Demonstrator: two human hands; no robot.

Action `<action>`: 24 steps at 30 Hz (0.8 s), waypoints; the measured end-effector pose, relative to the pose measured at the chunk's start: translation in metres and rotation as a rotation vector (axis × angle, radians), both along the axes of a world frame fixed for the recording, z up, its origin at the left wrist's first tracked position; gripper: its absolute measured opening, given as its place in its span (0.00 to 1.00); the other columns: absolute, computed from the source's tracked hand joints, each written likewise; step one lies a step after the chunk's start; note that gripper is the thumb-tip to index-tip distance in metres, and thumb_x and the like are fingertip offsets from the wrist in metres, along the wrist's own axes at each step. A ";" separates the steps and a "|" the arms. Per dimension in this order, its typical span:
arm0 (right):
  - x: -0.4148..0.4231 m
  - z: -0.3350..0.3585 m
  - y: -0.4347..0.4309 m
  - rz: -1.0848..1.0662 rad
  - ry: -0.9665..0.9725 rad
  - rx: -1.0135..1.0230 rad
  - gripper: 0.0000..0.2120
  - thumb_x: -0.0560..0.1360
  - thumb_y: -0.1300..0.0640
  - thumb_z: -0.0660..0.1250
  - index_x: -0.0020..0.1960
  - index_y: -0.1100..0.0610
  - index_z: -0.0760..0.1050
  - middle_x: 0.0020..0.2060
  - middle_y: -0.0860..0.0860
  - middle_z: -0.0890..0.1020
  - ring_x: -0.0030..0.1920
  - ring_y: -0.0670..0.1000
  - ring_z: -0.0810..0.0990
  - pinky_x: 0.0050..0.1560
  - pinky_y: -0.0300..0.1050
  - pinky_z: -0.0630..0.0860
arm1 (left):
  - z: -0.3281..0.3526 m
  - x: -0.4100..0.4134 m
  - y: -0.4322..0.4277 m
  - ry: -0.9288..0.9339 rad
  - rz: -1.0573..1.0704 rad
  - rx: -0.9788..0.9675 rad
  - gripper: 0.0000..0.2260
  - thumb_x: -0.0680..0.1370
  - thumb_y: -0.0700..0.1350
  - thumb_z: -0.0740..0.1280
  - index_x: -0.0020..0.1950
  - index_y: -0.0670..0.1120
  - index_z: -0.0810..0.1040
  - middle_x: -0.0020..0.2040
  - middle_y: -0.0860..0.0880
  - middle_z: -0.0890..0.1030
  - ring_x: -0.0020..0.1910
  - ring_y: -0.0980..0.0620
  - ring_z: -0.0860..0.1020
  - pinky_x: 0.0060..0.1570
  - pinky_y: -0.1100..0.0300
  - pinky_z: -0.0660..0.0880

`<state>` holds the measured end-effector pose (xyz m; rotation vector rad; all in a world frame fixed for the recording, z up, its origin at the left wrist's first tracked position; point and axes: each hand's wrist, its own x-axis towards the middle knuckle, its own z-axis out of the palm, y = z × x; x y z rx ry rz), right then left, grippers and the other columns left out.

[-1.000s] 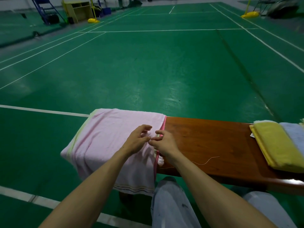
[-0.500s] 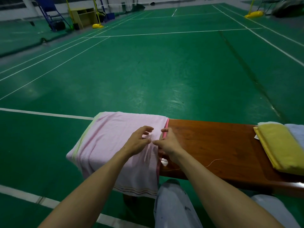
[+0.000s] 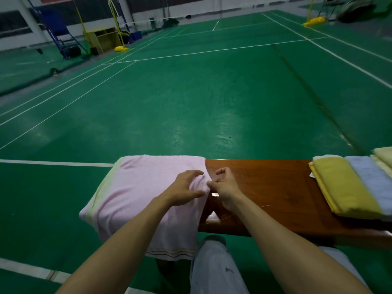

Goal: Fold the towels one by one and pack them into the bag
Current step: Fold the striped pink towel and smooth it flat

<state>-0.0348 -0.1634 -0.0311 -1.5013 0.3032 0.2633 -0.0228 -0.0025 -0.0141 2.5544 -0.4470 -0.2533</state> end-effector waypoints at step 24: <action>-0.041 -0.013 -0.212 -0.516 0.010 -0.166 0.15 0.74 0.68 0.67 0.48 0.51 0.67 0.47 0.63 0.79 0.45 0.61 0.80 0.43 0.55 0.79 | -0.024 -0.007 -0.236 0.081 -0.299 0.009 0.29 0.77 0.55 0.67 0.74 0.48 0.63 0.74 0.46 0.66 0.70 0.47 0.65 0.70 0.49 0.64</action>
